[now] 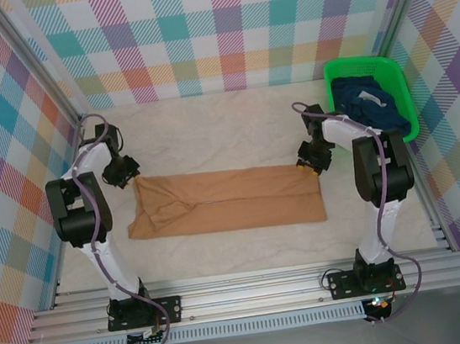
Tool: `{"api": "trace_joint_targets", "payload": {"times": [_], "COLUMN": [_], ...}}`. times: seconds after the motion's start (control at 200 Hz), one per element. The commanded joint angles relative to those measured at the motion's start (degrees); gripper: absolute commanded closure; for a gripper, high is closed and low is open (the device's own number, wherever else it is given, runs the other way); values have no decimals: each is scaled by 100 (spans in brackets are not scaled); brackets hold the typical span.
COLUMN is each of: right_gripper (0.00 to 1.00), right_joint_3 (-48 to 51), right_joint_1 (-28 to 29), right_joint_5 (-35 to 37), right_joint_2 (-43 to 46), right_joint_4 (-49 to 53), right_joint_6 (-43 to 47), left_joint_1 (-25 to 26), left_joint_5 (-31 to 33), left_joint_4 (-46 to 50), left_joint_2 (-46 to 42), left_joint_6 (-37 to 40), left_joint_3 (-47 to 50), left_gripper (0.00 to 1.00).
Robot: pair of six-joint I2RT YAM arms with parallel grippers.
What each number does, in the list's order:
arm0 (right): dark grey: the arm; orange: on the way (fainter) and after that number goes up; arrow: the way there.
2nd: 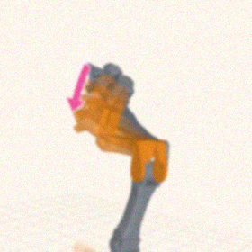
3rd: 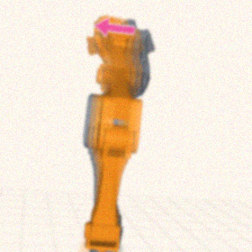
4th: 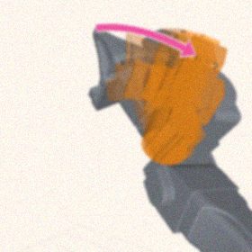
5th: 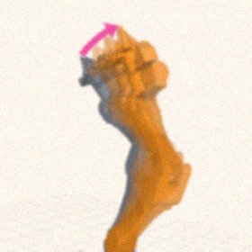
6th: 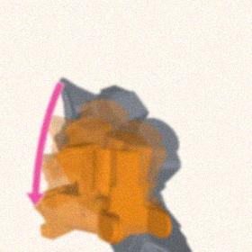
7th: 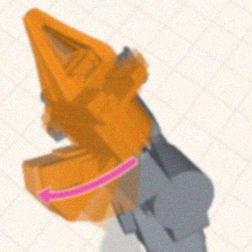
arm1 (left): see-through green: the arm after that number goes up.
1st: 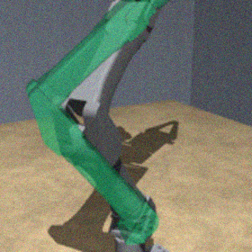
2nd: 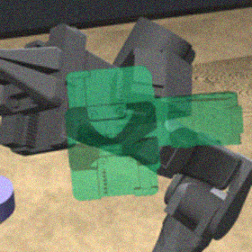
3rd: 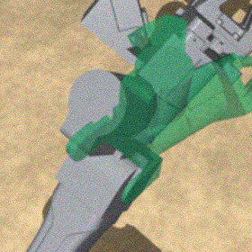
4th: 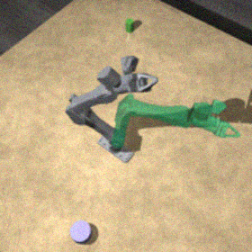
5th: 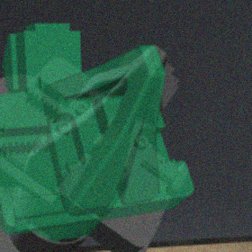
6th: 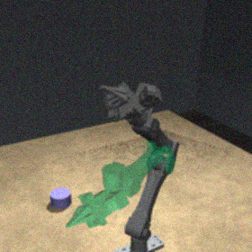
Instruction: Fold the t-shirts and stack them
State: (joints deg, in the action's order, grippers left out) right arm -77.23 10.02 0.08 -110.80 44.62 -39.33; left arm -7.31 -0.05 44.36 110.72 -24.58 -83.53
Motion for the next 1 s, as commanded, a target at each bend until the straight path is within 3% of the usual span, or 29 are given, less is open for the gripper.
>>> {"api": "trace_joint_targets", "payload": {"times": [0.0,0.15,0.255,0.395,0.805,0.995], "right_gripper": [62,56,53,54,56,56], "right_joint_3": [59,491,1004,1386,1606,1554], "right_joint_1": [127,517,744,985,1033,1070], "right_joint_5": [186,-211,-1220,-1981,-1921,-1930], "right_joint_2": [724,1261,1488,1378,1155,1038], "right_joint_4": [5,-176,-923,-1384,-1351,-1381], "right_joint_6": [346,425,383,73,-67,-110], "left_joint_1": [-26,42,54,55,62,60], "left_joint_5": [-109,-1004,-1475,-1573,-1288,-1295], "left_joint_4": [377,228,-140,-354,-350,-610], "left_joint_2": [-1160,-2041,-2295,-2198,-2256,-1850], "left_joint_6": [-28,-197,-265,-213,-147,-73], "left_joint_3": [486,1830,2580,2917,2649,2646], "left_gripper": [66,65,65,69,71,71]}}
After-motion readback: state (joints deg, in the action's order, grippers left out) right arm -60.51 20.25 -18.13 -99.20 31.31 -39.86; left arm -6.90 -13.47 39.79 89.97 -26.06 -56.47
